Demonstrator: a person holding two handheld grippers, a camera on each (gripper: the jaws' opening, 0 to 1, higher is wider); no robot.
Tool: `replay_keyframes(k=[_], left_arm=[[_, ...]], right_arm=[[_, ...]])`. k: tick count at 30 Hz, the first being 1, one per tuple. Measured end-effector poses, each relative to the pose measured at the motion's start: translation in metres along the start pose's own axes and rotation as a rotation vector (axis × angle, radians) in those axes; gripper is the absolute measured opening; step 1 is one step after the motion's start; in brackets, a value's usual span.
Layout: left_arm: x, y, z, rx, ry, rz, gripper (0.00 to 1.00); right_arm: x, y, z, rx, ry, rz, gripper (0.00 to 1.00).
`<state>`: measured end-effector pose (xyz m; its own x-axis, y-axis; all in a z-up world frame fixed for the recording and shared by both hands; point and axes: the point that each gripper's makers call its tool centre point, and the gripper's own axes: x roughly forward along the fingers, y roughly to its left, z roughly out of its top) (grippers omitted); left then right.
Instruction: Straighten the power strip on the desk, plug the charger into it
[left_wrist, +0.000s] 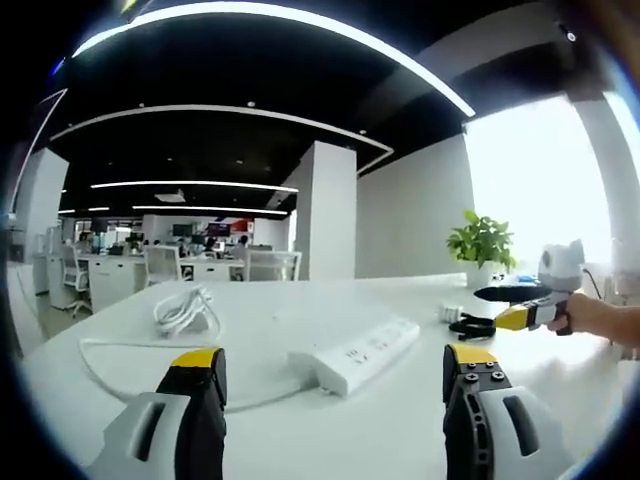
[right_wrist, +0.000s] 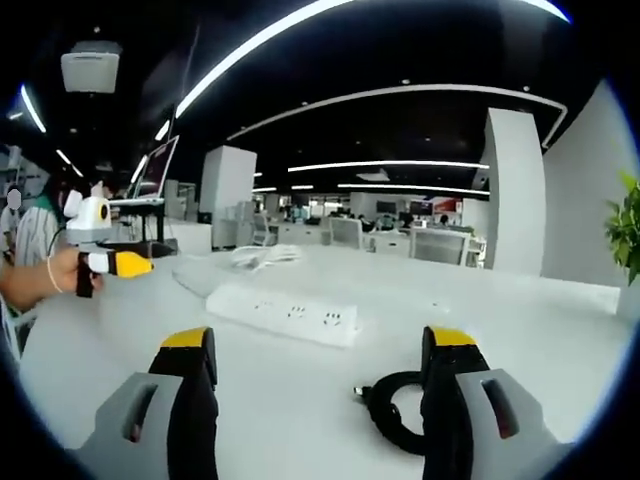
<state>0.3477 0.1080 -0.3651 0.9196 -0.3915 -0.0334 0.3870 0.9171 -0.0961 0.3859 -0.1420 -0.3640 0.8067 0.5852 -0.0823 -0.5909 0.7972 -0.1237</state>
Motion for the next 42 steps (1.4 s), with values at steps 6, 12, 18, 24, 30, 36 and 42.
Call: replay_keyframes(k=[6, 12, 18, 24, 30, 36, 42], left_arm=[[0.006, 0.004, -0.003, -0.018, 0.002, 0.011, 0.91], [0.014, 0.004, -0.003, -0.005, 0.004, 0.021, 0.91], [0.028, 0.003, -0.005, 0.014, 0.012, 0.029, 0.91], [0.040, 0.002, -0.011, 0.033, 0.034, 0.024, 0.89], [0.046, 0.004, -0.013, 0.060, 0.050, 0.028, 0.88], [0.051, 0.004, -0.020, 0.056, 0.077, 0.024, 0.88], [0.056, 0.006, -0.029, 0.039, 0.111, 0.015, 0.87]], right_arm=[[0.009, 0.003, -0.008, -0.001, 0.020, 0.021, 0.83], [0.020, 0.002, -0.007, -0.014, 0.006, 0.030, 0.83], [0.036, -0.006, -0.006, -0.040, 0.020, 0.022, 0.82], [0.048, -0.008, -0.012, -0.054, 0.048, 0.034, 0.80], [0.059, -0.010, -0.019, -0.025, 0.071, 0.053, 0.78], [0.066, -0.015, -0.023, -0.027, 0.090, 0.058, 0.76], [0.074, -0.017, -0.023, -0.056, 0.099, 0.069, 0.72]])
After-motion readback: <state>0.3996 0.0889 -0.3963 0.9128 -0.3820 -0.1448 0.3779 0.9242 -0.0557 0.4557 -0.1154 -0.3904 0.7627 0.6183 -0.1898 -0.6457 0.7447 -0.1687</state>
